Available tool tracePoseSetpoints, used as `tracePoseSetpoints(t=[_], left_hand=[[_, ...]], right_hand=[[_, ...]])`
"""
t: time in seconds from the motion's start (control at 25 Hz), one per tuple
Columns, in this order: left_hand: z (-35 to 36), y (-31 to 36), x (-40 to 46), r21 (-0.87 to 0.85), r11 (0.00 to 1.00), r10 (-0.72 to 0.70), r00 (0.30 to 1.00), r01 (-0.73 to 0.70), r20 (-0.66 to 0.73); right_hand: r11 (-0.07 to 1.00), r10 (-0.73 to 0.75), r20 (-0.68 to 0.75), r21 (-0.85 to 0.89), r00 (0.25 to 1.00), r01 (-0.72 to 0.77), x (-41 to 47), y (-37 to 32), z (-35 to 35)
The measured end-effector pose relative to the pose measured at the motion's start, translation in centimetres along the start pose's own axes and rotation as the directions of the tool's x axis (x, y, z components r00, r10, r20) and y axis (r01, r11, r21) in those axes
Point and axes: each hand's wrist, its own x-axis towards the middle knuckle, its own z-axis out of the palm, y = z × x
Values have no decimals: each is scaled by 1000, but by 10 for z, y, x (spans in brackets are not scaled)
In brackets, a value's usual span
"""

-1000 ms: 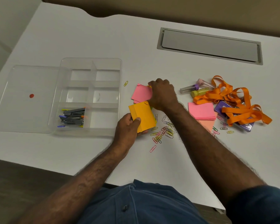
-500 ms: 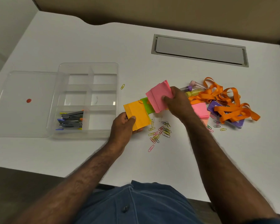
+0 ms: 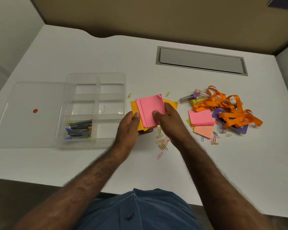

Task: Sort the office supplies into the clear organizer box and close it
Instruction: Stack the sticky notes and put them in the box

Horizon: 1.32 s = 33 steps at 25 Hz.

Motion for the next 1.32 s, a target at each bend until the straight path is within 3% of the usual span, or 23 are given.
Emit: tracePoseSetpoints(t=[0.28, 0.44, 0.52, 0.68, 0.84, 0.92, 1.08, 1.32], left_hand=[[-27, 13, -5, -66, 997, 40, 999, -42, -24], [-59, 15, 4, -2, 999, 49, 987, -50, -154], [-76, 19, 9, -71, 997, 14, 973, -31, -231], [-105, 29, 16, -148, 988, -8, 955, -37, -296], [-147, 36, 28, 53, 998, 32, 962, -18, -271], [-176, 37, 34, 179, 984, 65, 957, -14, -284], [-236, 32, 43, 489, 858, 334, 893, -156, -301], [-279, 24, 50, 610, 744, 476, 857, -272, -197]], right_hand=[[996, -63, 103, 64, 993, 57, -24, -18, 63], [991, -129, 170, 55, 977, 121, -25, -29, 92], [991, -133, 179, 52, 975, 125, -23, -33, 104], [976, -128, 37, 181, 991, 119, -24, -44, 140], [940, -106, -57, 320, 993, 119, -12, -62, 164], [961, -112, -86, 246, 990, 130, 1, -72, 170], [990, -138, -22, -6, 990, 138, 33, -89, 181], [964, -63, 97, -251, 993, 85, 70, -100, 209]])
